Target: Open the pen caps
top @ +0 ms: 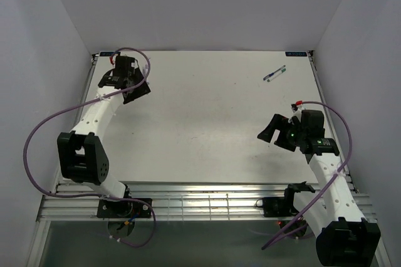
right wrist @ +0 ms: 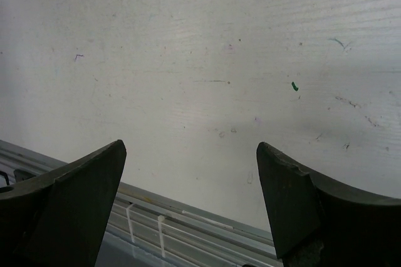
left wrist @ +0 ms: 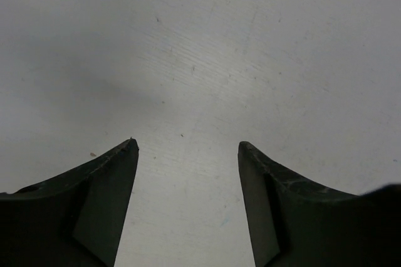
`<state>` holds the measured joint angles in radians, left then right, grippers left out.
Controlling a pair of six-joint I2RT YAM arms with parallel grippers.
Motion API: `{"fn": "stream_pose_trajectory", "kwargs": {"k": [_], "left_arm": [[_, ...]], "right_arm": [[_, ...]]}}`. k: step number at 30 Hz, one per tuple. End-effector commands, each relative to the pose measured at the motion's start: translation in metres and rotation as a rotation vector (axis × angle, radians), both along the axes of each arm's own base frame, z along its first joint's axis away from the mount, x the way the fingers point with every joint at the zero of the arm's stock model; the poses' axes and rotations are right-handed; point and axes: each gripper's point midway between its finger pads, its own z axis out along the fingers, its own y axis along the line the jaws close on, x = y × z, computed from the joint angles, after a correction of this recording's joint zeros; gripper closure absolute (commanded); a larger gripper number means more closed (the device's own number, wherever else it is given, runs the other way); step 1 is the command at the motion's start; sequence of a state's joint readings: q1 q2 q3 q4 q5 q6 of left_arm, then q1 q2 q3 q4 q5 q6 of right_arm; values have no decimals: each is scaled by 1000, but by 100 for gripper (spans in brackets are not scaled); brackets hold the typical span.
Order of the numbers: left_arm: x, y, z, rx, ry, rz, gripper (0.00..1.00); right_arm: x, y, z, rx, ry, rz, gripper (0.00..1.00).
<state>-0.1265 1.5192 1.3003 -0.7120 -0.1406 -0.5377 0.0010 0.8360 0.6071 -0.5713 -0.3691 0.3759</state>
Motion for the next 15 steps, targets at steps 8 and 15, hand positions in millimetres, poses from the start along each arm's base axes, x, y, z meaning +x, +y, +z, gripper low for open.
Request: {"fn": "stream_pose_trajectory", "kwargs": {"k": [8,15], "left_arm": [[93,27,4,190,-71,-20,38],[145,37,-26,200,-66,-25,46]], "right_arm": [[28,-1,34,-45,-148,66,9],[38,4,45,-26,-186,95,10]]}}
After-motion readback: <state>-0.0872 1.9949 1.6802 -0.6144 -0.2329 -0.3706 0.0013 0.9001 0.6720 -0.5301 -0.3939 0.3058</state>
